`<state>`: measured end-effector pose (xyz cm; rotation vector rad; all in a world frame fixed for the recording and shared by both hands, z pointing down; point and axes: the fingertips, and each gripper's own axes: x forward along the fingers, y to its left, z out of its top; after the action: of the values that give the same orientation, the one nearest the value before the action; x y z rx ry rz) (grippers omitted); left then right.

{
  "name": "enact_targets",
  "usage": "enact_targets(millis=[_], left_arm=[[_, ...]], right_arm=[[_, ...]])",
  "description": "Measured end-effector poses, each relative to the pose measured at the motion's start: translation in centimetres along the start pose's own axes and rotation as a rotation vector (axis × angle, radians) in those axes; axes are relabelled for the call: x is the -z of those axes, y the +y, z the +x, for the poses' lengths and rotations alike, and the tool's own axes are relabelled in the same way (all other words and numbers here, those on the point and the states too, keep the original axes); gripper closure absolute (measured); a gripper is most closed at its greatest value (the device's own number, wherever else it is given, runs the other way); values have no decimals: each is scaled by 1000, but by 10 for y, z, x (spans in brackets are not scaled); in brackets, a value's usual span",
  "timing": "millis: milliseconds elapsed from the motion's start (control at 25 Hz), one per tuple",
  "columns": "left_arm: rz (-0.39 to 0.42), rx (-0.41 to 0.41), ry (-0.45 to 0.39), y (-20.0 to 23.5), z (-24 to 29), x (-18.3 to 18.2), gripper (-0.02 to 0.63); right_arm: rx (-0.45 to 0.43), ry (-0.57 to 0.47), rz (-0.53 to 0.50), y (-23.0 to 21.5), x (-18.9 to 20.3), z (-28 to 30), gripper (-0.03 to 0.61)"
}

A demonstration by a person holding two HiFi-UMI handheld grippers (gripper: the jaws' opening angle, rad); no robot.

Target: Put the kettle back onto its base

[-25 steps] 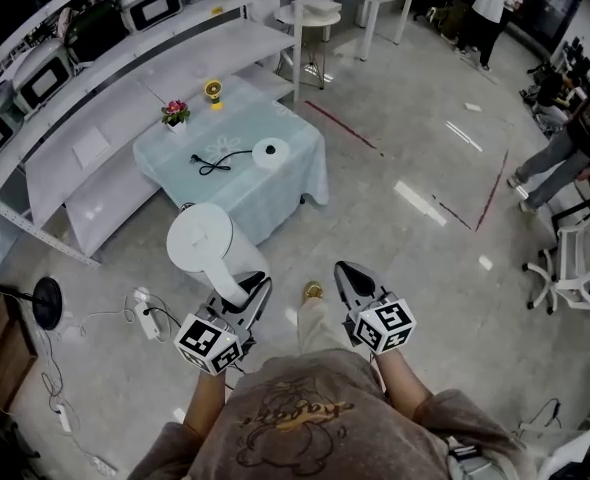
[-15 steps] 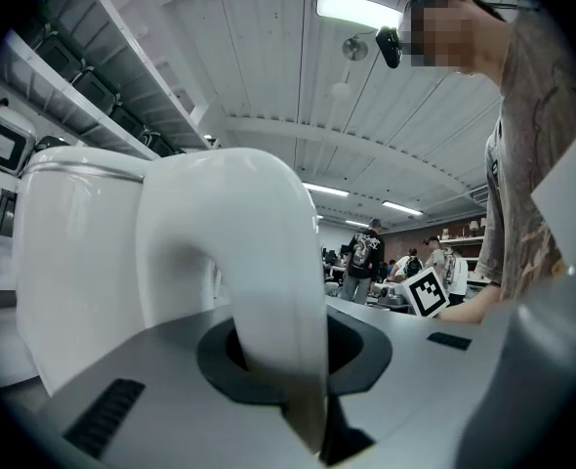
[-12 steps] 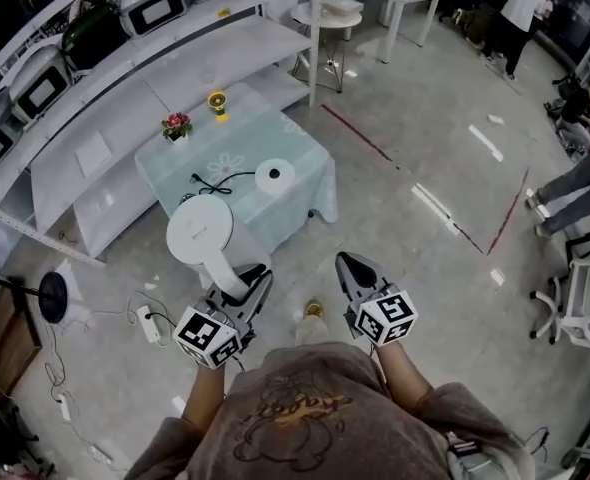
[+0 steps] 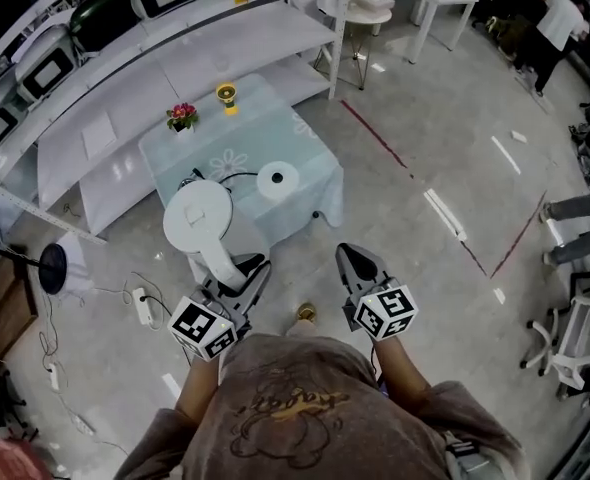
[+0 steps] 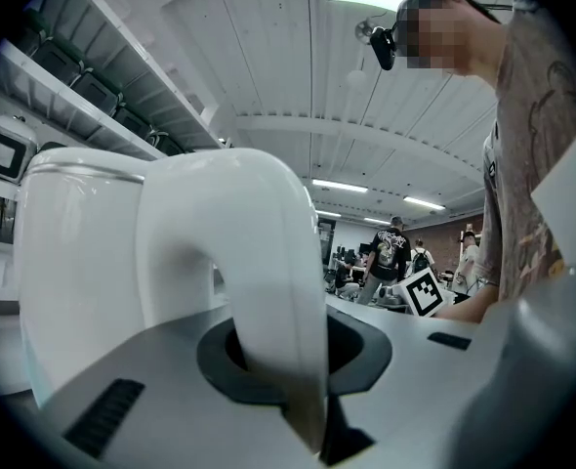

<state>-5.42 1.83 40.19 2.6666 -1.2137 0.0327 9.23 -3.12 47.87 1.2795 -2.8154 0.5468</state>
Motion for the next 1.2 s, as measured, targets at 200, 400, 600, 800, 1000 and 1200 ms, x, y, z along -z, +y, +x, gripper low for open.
enact_targets(millis=[200, 400, 600, 800, 1000, 1200], left_arm=[[12, -23, 6, 15, 14, -3, 541], [30, -20, 8, 37, 26, -12, 541], [44, -9, 13, 63, 44, -13, 541], [45, 33, 12, 85, 64, -17, 541], [60, 72, 24, 106, 87, -16, 541], [65, 110, 31, 121, 111, -12, 541]], right_arm=[[-13, 2, 20, -13, 2, 16, 578], [2, -1, 35, -21, 3, 32, 578], [30, -9, 29, -33, 3, 45, 578], [61, -7, 36, -39, -3, 60, 578], [102, -31, 15, -49, -12, 73, 578], [149, -41, 27, -66, -17, 77, 578]])
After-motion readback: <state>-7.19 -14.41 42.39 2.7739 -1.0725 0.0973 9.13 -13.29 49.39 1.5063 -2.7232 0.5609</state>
